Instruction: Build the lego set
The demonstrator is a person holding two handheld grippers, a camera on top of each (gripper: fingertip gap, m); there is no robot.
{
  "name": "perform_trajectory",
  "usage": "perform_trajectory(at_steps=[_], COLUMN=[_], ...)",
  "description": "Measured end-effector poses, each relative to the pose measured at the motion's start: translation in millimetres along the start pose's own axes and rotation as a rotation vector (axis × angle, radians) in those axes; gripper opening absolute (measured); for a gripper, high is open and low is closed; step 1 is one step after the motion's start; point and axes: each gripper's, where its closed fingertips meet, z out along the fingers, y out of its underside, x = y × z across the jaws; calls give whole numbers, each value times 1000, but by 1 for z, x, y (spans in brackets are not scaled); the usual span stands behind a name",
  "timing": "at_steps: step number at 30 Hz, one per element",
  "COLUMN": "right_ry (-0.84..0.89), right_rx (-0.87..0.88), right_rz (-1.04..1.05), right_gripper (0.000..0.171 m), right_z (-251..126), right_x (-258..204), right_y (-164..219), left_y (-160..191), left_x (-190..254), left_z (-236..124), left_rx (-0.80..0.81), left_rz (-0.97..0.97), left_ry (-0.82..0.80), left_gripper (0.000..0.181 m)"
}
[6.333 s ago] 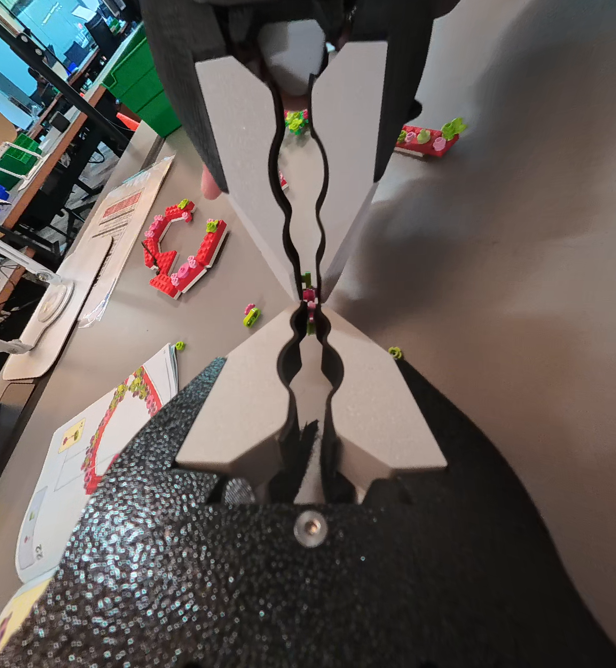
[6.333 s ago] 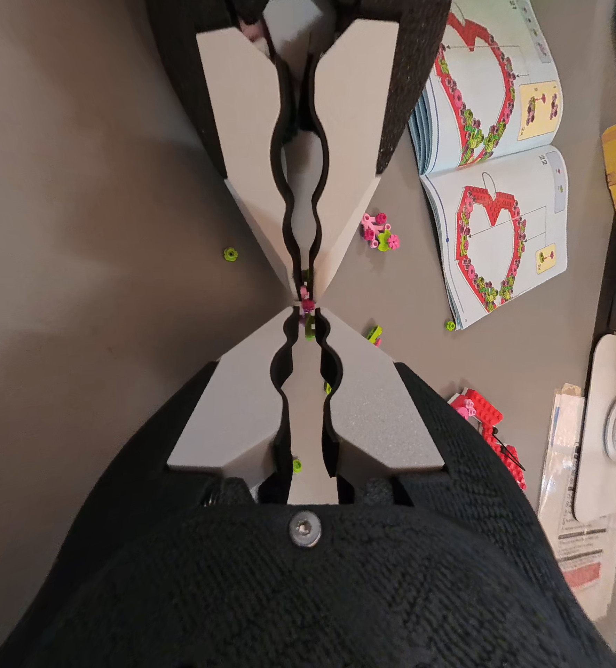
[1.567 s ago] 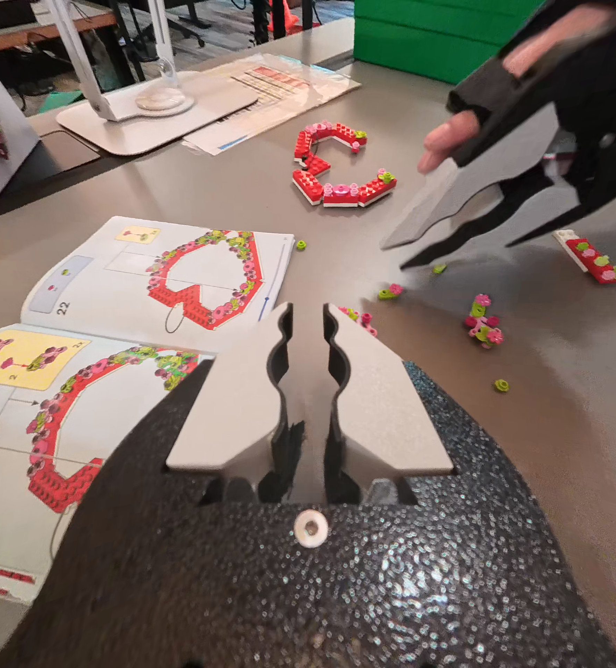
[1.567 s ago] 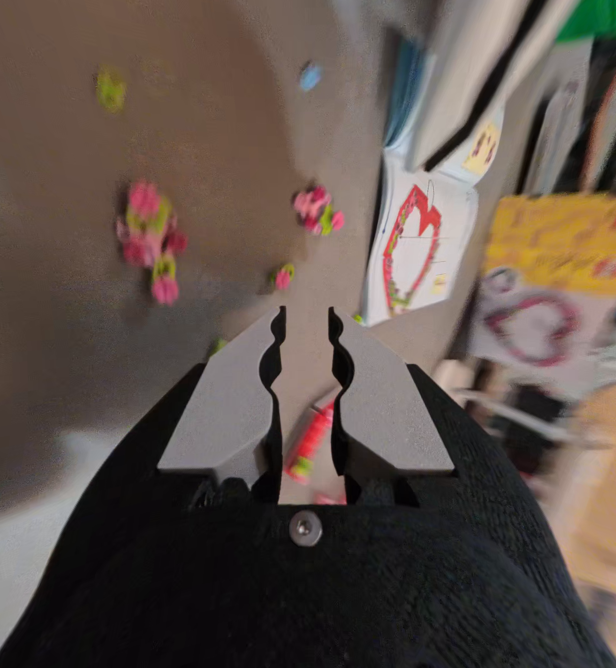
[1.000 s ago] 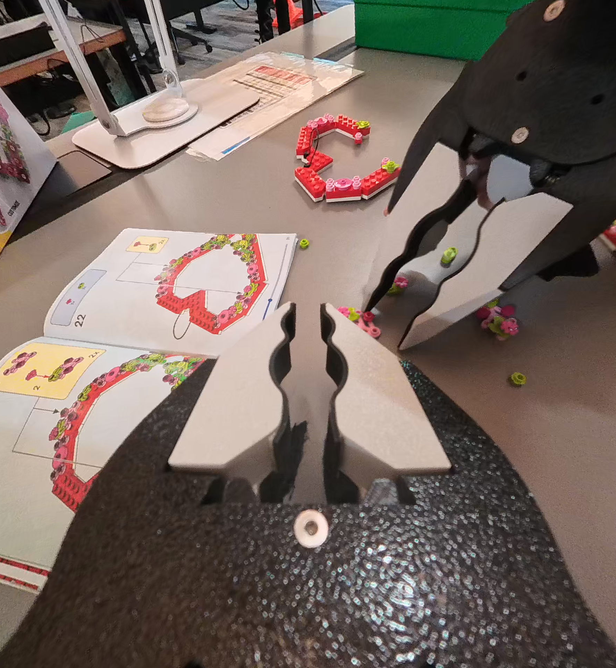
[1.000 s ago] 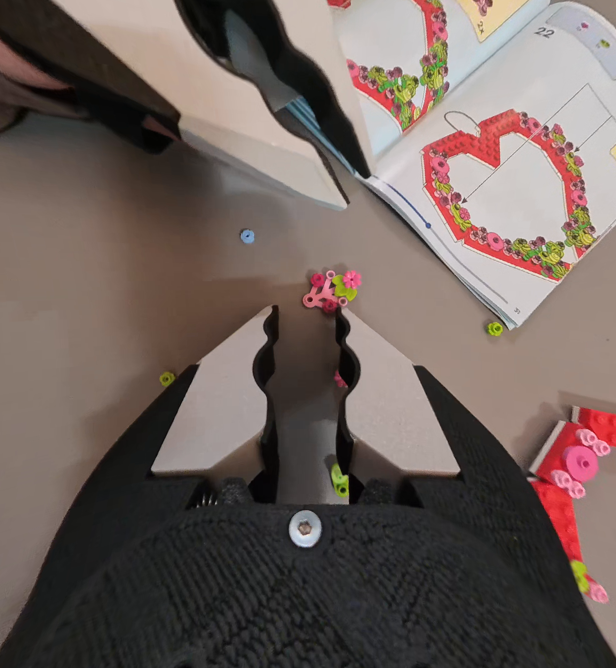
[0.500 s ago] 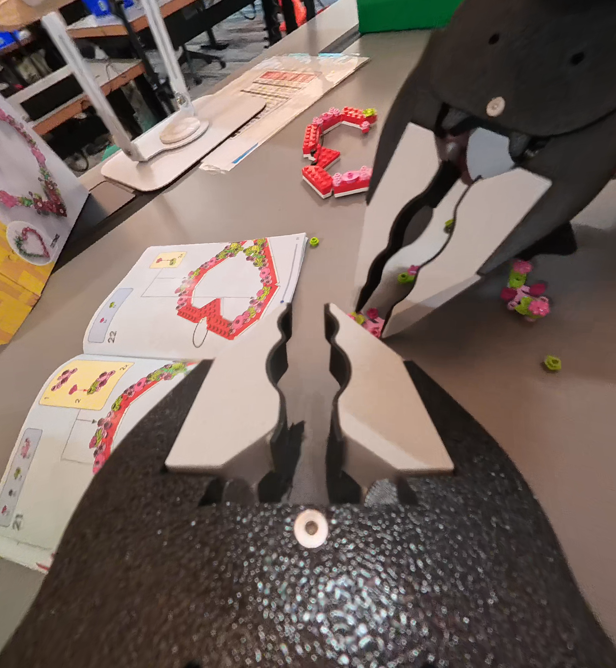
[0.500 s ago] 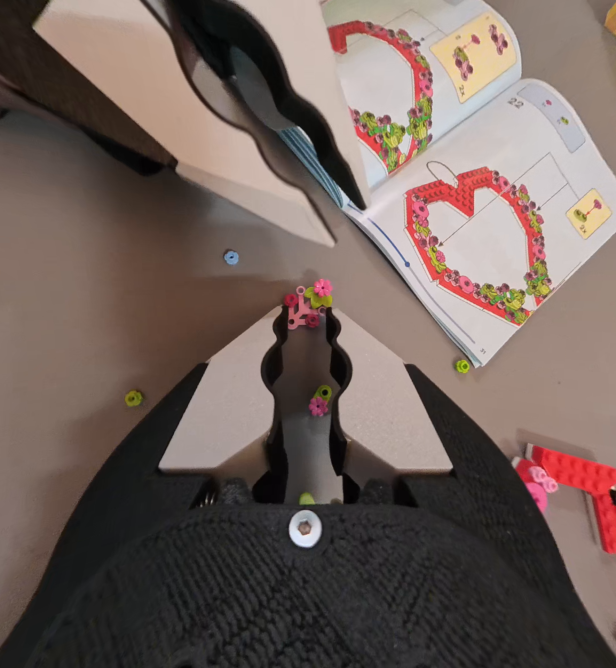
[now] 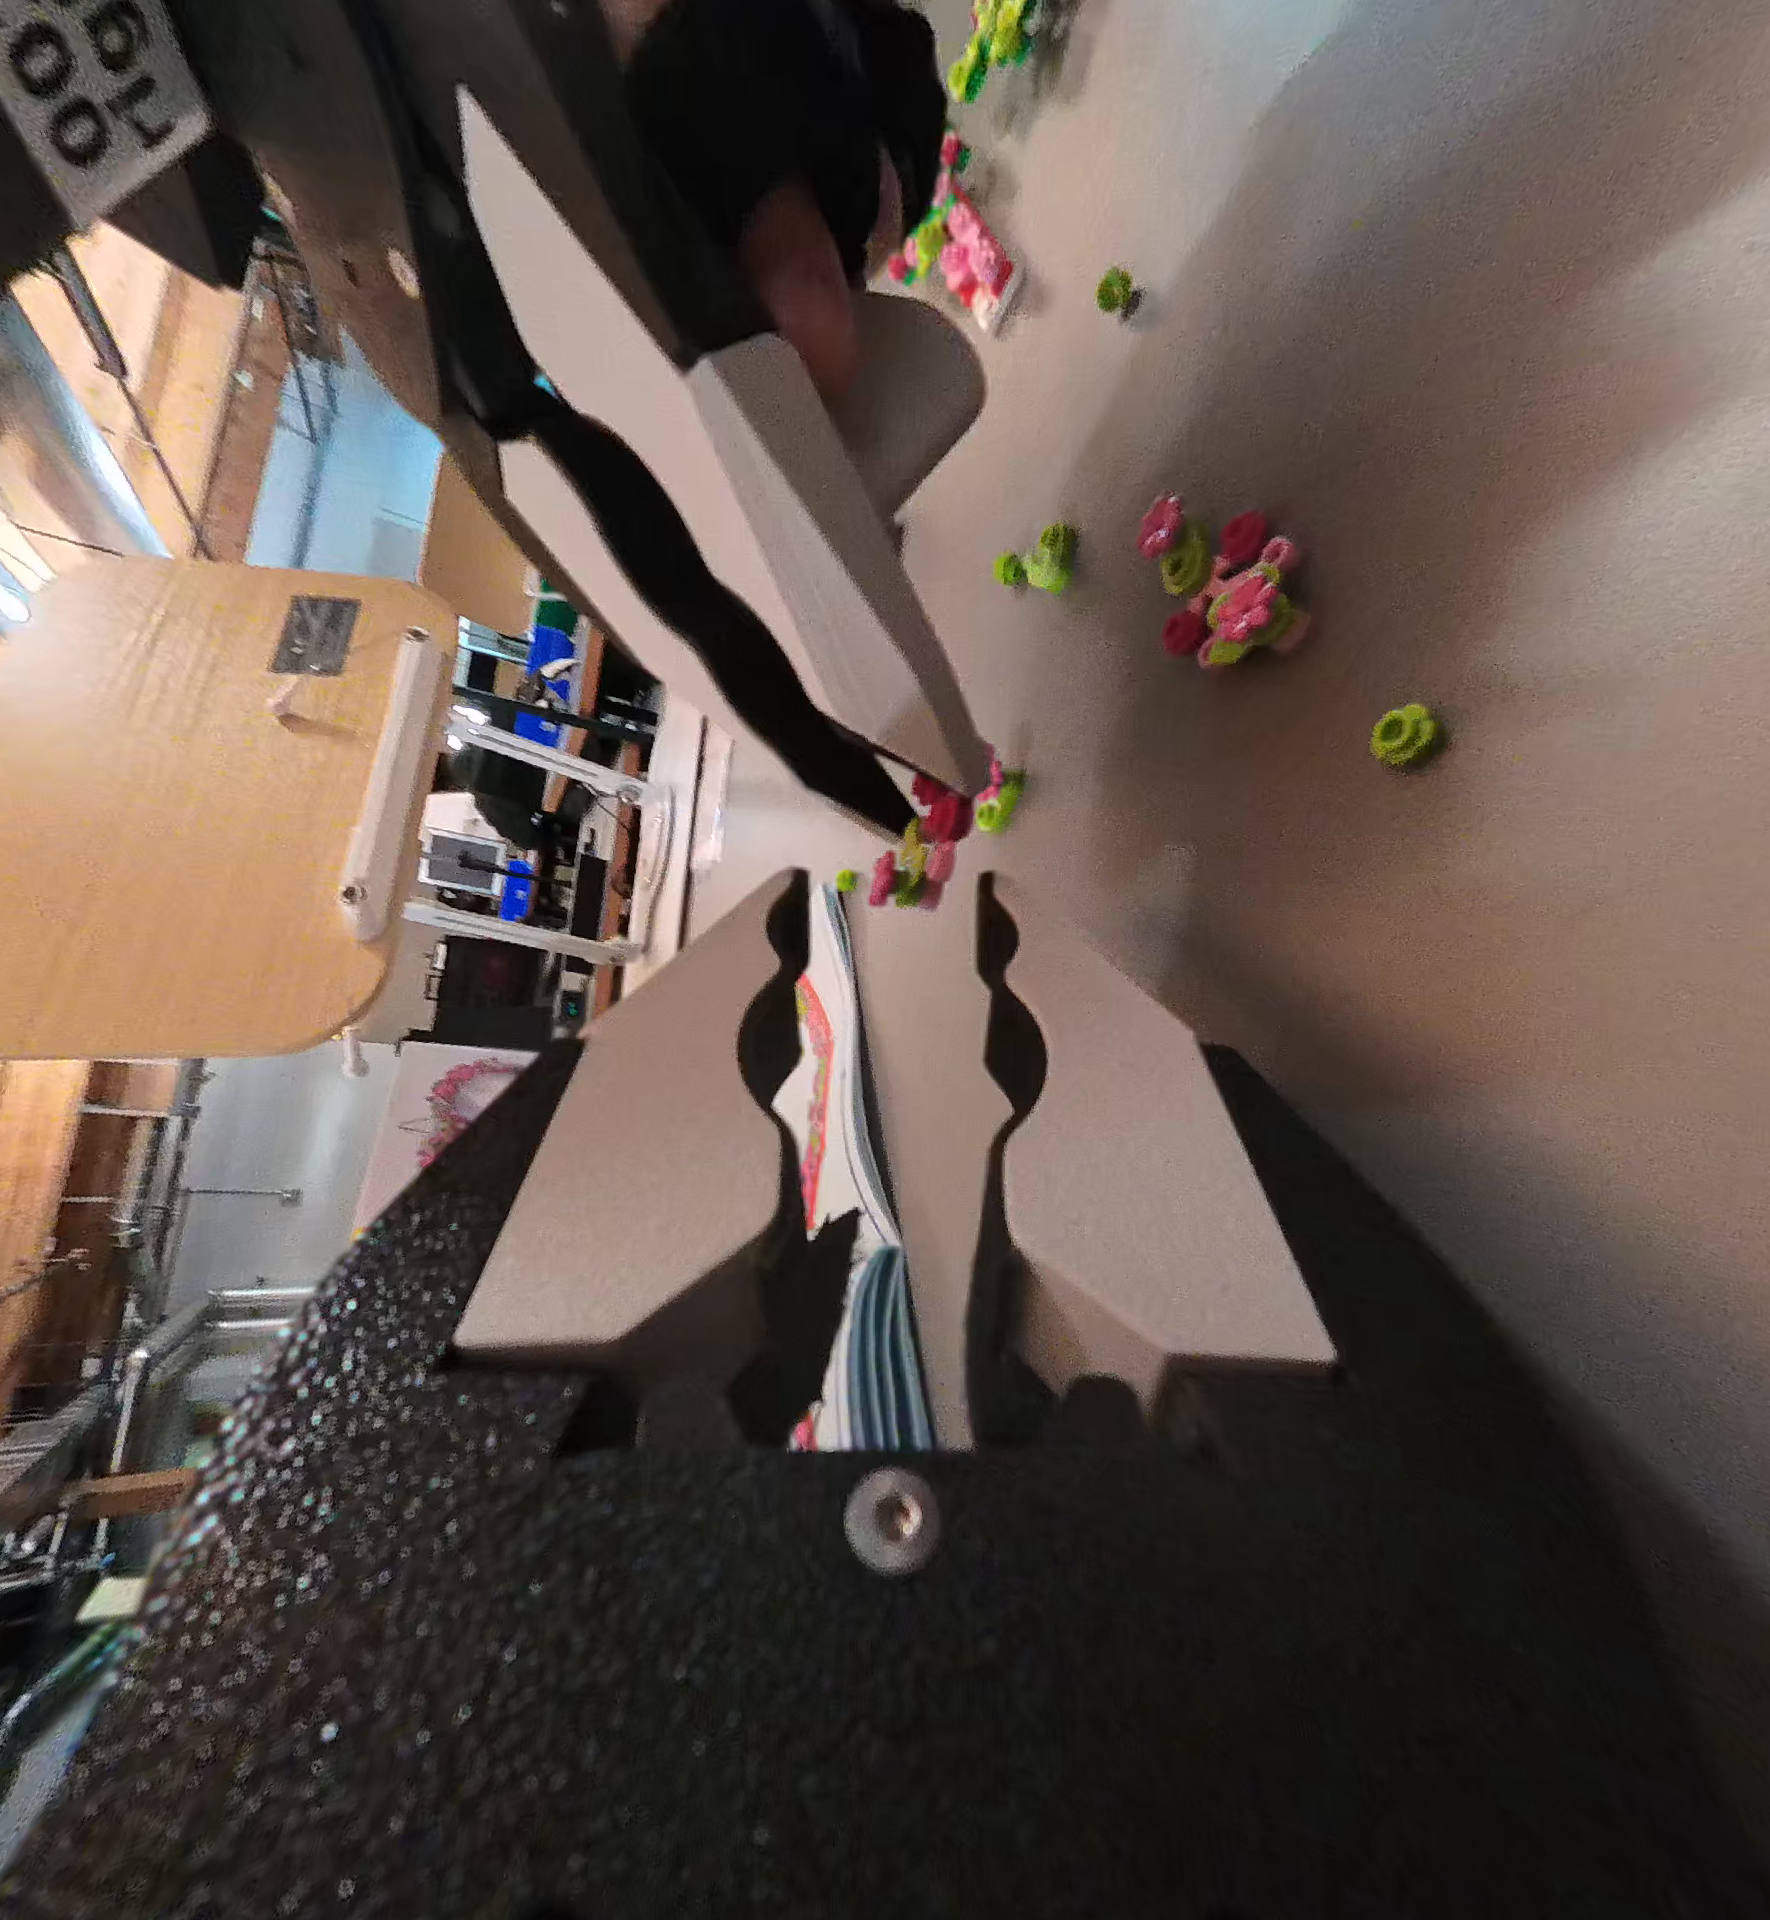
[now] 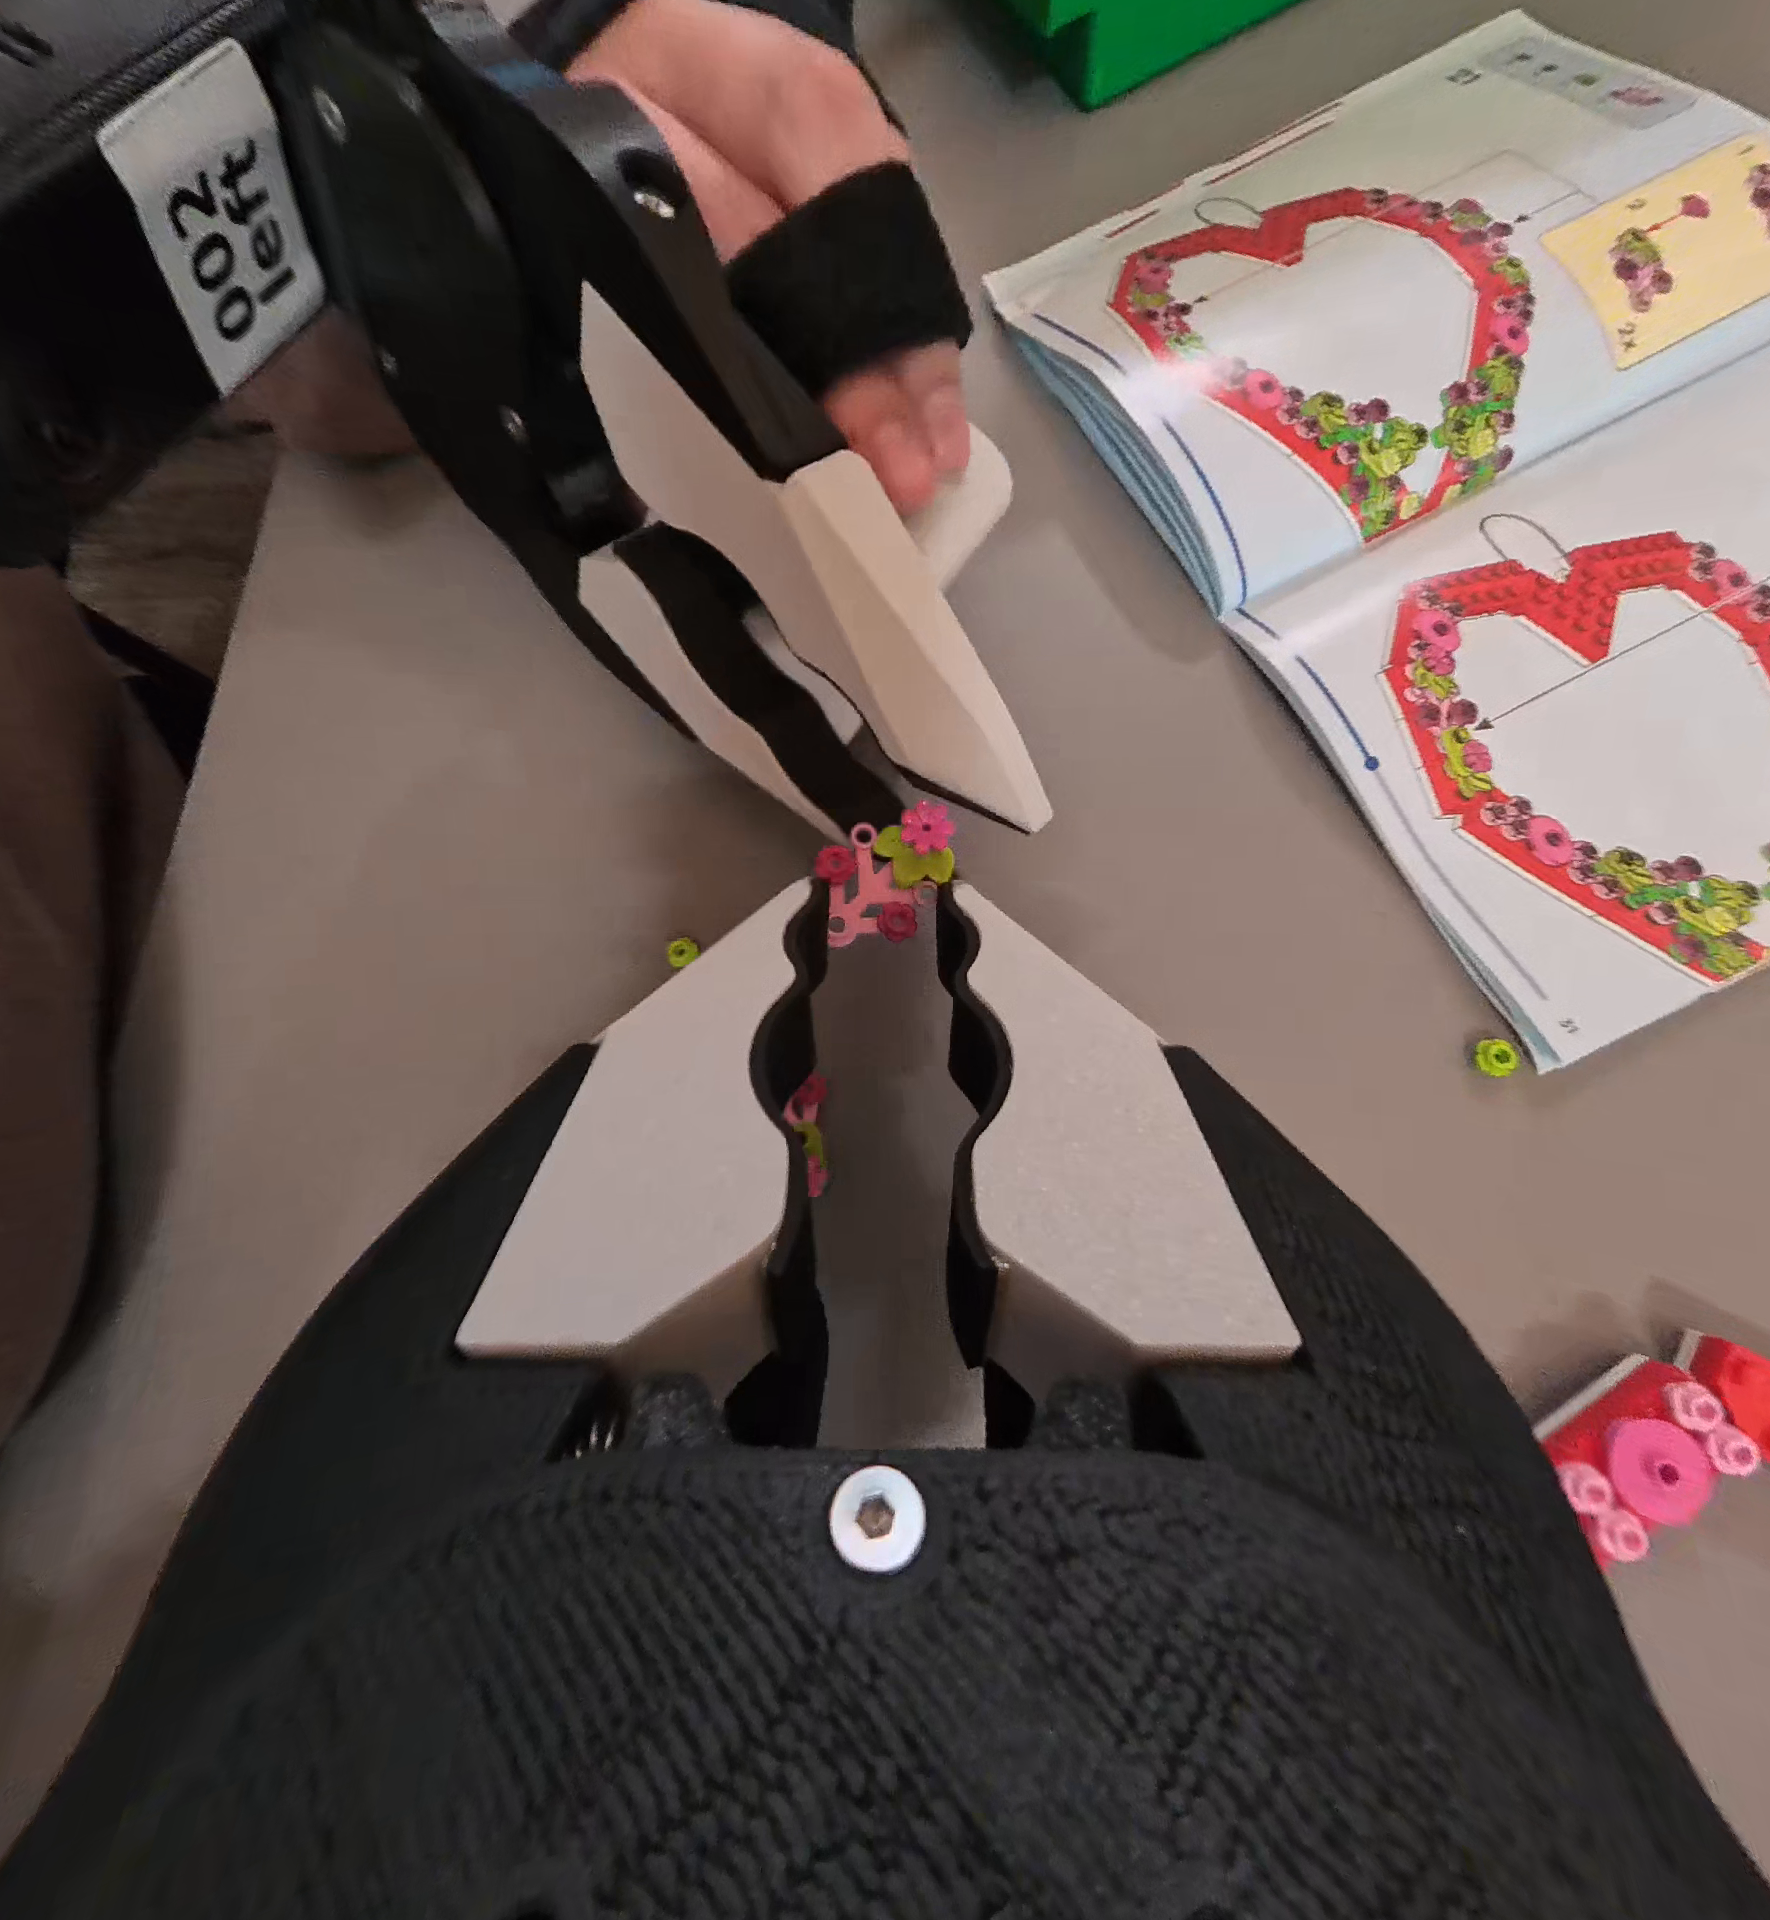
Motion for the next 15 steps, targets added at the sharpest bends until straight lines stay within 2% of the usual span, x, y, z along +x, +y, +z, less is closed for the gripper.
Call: perform_trajectory(at_steps=[3,8,15], right_ry=[-1,-6,-27], right_rx=[5,19,27], right_rz=[7,16,15], right_gripper=[19,19,20], right_z=[-1,-4,-3], right_x=[-2,-3,-7], right_y=[2,2,4], left_y=[-7,-14,-20], left_x=[-1,2,5], left_z=[-2,-2,-2], left_rx=[37,62,76], left_rz=[16,58,121], left_ry=[-14,-22,-30], left_gripper=[22,21,11])
